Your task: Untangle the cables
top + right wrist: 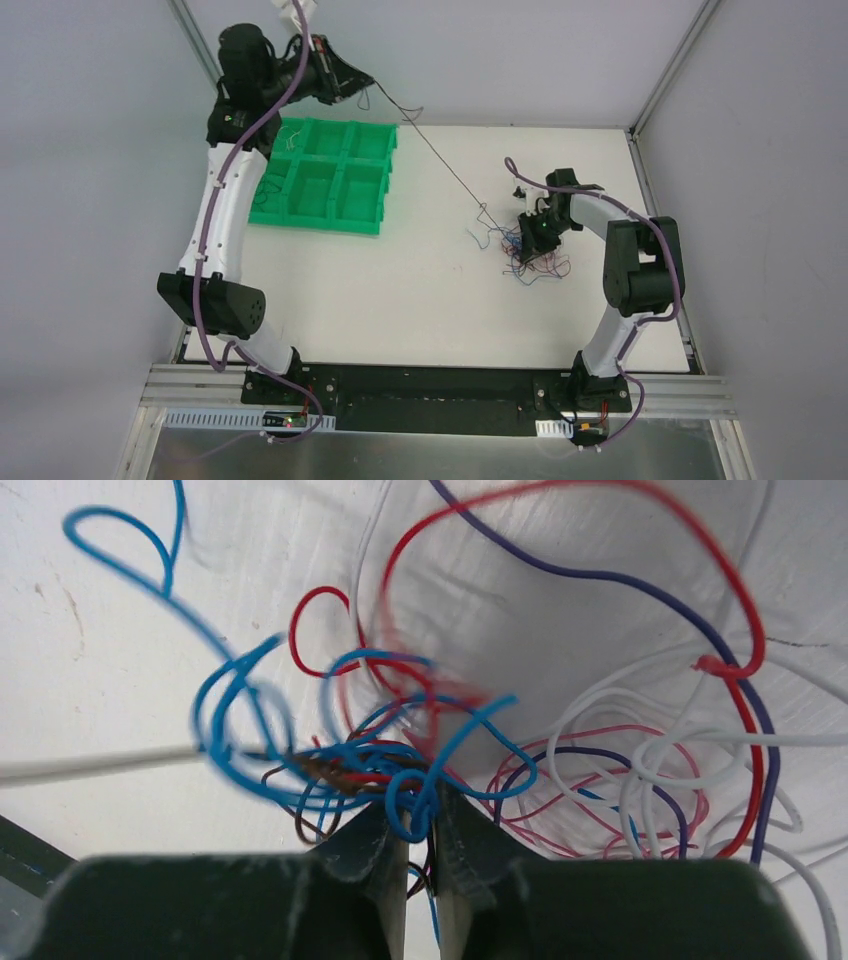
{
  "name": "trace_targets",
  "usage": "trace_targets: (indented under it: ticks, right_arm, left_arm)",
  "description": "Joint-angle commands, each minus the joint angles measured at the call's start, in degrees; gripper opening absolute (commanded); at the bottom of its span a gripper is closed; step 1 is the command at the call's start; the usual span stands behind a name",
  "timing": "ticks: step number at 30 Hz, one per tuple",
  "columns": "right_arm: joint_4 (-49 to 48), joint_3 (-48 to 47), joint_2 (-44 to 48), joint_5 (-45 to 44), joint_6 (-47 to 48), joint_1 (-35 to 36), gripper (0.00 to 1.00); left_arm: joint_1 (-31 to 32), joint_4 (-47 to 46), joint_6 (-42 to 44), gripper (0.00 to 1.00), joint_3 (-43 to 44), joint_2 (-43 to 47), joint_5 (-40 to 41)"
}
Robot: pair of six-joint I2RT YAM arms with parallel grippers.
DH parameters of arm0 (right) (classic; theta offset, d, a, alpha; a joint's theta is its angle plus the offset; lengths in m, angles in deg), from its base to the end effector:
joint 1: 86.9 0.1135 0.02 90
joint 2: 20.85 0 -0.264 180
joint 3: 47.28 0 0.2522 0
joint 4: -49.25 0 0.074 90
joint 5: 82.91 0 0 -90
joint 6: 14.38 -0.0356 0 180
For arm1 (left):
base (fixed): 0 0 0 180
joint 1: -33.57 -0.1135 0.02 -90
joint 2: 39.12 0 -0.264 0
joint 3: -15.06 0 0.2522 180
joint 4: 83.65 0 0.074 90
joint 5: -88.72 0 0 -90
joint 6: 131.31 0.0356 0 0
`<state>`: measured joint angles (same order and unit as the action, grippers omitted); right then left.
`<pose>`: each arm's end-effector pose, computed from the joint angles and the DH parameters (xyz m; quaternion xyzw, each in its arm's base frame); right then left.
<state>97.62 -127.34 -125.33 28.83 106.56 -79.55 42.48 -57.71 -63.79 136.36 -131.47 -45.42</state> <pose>0.3428 0.0575 0.1626 -0.3451 0.9080 0.1525 0.1819 0.3428 -0.0788 0.5046 0.1953 0.6656 -0.4308 0.5773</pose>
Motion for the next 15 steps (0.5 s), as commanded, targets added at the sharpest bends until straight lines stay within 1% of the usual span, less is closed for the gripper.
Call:
trace_targets:
  ticks: [1,3,6,8,12,15]
  right_arm:
    - [1.8,-1.3,-2.2,-3.8,1.8,-0.5,0.15]
    - [2.2,-1.5,-2.4,-4.0,1.9,-0.5,0.16]
    - [2.8,-1.8,-2.7,-4.2,1.8,-0.5,0.22]
    - [3.0,-2.0,-2.9,-4.5,1.9,-0.5,0.25]
    - [3.6,-2.0,-3.2,-4.9,2.1,-0.5,0.26]
    - [3.7,-1.8,-3.5,-5.2,2.2,-0.5,0.23]
  left_arm:
    - [-5.8,-0.3,-1.7,0.0,11.2,-0.9,-2.8]
    - [-8.2,-0.3,-2.3,0.0,15.8,-1.9,-2.4]
    - [-12.0,-0.4,-4.2,0.0,24.3,-4.1,-1.7]
    - [-14.1,-0.4,-4.5,0.0,28.2,-5.3,-1.4]
    - [-17.5,-0.9,-5.3,0.0,33.2,-6.6,-0.2]
    - [-20.1,-2.1,-5.2,0.0,34.5,-6.7,1.8]
